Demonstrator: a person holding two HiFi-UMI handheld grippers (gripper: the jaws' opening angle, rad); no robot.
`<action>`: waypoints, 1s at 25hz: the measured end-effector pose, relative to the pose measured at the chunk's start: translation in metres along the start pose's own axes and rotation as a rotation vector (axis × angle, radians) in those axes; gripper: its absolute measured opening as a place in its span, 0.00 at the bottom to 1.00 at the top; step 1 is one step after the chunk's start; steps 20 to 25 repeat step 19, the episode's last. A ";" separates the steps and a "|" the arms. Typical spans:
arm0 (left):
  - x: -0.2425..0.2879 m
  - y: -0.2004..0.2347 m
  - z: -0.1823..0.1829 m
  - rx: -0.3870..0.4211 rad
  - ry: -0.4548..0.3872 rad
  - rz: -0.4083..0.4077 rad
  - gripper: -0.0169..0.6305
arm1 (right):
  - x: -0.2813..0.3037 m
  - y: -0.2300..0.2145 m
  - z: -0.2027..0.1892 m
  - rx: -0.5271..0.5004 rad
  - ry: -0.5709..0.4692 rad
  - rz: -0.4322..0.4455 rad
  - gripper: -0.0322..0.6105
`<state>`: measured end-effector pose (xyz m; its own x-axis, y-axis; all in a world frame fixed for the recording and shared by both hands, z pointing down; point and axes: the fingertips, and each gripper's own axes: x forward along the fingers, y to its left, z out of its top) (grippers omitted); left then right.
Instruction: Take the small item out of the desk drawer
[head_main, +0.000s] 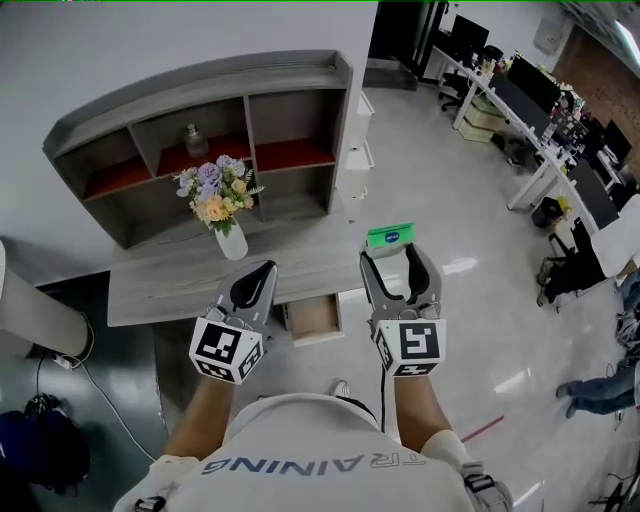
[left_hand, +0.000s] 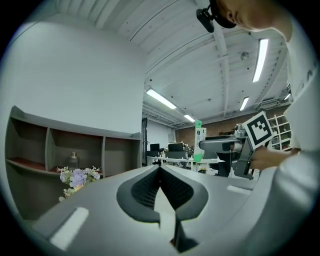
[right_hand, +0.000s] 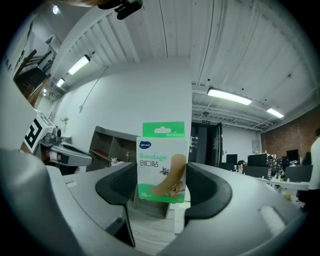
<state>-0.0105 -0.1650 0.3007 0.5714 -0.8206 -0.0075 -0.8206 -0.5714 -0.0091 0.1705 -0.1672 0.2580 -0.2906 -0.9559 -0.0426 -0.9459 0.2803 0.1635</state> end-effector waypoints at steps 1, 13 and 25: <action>0.000 0.000 -0.001 -0.002 0.002 -0.001 0.01 | 0.000 0.001 -0.001 0.001 0.002 0.001 0.54; 0.002 0.009 -0.005 -0.011 0.006 -0.010 0.01 | 0.007 0.010 -0.011 0.011 0.015 0.004 0.54; 0.004 0.013 -0.009 -0.021 0.009 -0.009 0.01 | 0.010 0.015 -0.013 0.011 0.020 0.007 0.54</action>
